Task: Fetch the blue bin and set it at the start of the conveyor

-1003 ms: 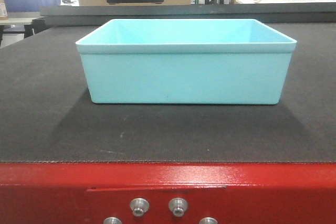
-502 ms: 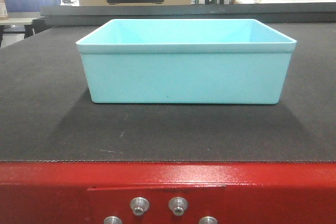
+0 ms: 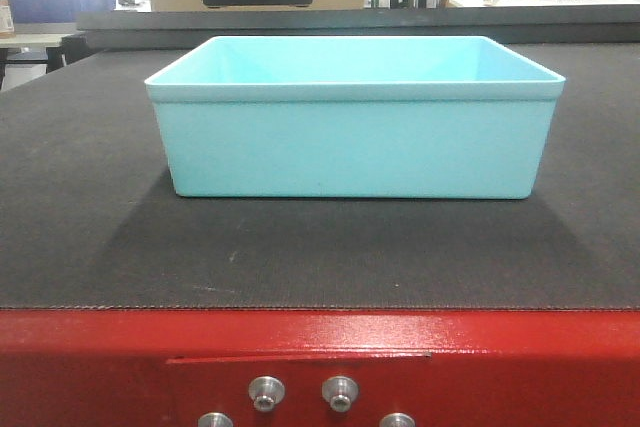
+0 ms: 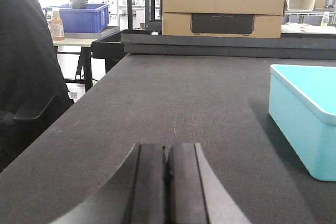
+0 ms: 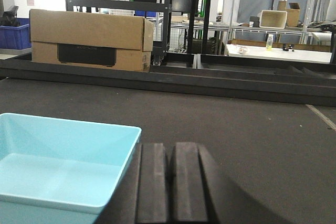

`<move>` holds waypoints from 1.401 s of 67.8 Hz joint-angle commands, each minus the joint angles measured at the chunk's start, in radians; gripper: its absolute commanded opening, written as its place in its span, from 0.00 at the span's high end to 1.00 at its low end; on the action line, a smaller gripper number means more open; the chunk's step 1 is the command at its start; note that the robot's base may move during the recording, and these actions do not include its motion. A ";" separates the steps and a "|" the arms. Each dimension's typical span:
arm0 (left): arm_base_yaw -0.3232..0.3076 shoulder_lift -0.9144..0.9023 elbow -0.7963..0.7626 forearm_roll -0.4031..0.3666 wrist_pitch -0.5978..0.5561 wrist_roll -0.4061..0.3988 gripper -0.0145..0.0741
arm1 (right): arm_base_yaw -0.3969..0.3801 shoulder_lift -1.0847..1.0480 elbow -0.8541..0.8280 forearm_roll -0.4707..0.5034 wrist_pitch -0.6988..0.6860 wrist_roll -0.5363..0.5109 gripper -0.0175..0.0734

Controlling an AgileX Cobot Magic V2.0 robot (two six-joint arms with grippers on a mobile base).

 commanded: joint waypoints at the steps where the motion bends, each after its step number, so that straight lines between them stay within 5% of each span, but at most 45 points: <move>1: 0.001 -0.007 -0.002 -0.005 -0.027 0.004 0.96 | -0.004 -0.006 0.003 -0.008 -0.018 -0.005 0.99; 44: 0.001 -0.007 -0.002 -0.005 -0.027 0.004 0.96 | -0.019 -0.020 0.020 -0.008 0.011 -0.005 0.99; 65: 0.001 -0.007 -0.002 -0.005 -0.027 0.004 0.96 | -0.165 -0.227 0.355 0.063 0.011 -0.005 0.99; 85: 0.001 -0.007 -0.002 -0.005 -0.027 0.004 0.96 | -0.168 -0.263 0.503 0.079 0.011 -0.002 0.99; 86: 0.001 -0.007 -0.002 -0.005 -0.027 0.004 0.96 | -0.168 -0.263 0.503 0.079 -0.216 -0.002 0.99; 95: 0.001 -0.007 -0.002 -0.005 -0.027 0.004 0.96 | -0.168 -0.263 0.503 0.079 -0.221 -0.002 0.99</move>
